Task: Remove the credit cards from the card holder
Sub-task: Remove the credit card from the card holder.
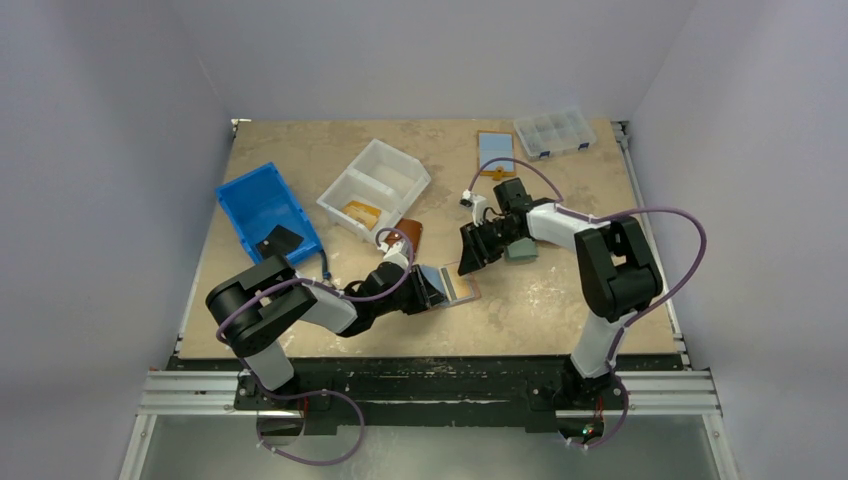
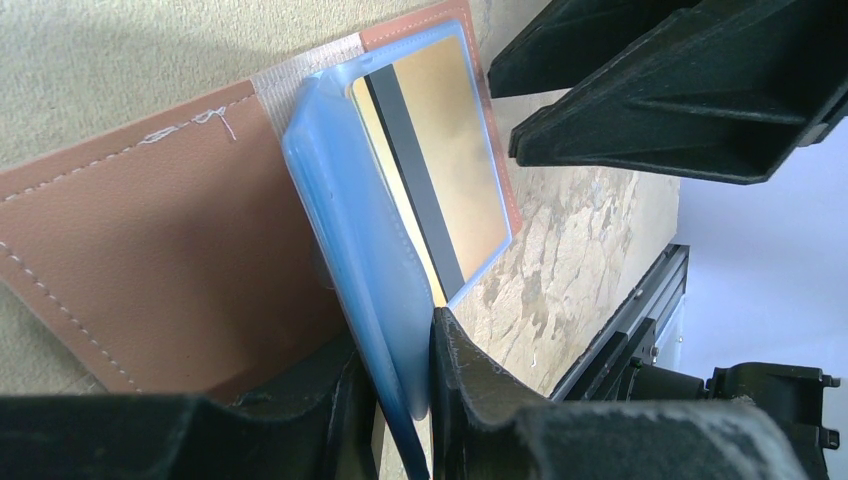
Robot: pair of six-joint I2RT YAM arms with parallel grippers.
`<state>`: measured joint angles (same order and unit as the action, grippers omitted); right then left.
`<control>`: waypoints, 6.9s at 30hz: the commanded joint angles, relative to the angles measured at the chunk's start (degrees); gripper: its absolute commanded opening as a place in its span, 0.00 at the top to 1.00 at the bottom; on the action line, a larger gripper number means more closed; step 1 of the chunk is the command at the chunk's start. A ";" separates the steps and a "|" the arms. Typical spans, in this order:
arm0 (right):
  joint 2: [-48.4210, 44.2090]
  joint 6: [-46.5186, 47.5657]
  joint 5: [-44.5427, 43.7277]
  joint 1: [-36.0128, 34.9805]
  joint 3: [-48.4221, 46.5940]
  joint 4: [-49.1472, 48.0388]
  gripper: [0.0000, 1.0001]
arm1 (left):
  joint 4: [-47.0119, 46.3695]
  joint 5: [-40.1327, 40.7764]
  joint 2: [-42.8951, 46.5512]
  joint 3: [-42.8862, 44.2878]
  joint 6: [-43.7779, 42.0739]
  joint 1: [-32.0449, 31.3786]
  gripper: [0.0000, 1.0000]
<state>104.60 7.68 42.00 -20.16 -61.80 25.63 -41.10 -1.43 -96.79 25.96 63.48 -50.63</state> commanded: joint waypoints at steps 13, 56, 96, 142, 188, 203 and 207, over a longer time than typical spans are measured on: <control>-1.04 0.32 2.50 0.04 0.29 0.07 0.54 | 4.95 2.57 -2.00 -1.00 -1.51 0.75 0.76; 5.79 -2.95 4.19 -0.80 0.32 -0.87 0.90 | 0.97 -0.97 -4.28 -0.80 -1.78 0.97 0.68; 6.25 -2.88 -6.51 -2.51 -0.29 -0.83 0.87 | 28.61 4.95 37.56 -2.07 -11.32 2.36 0.31; 6.21 -1.80 -1.91 -2.50 -0.46 0.11 0.89 | 2.02 -6.05 -2.19 3.42 -1.48 6.94 0.62; 4.93 0.42 2.70 -1.83 -0.80 1.73 0.94 | -14.14 -10.12 -5.27 -2.03 2.62 7.32 0.83; 7.06 -0.15 6.03 -3.01 -1.08 2.01 1.00 | -16.85 -10.90 -7.72 -1.56 4.18 7.21 0.93; 7.07 -0.12 3.95 -3.13 -1.13 1.99 1.00 | -16.66 -10.78 -7.79 -1.67 3.97 7.14 1.00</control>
<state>109.58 7.53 46.02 -21.52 -63.26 28.29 -54.87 -10.90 -103.55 23.86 67.37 -42.76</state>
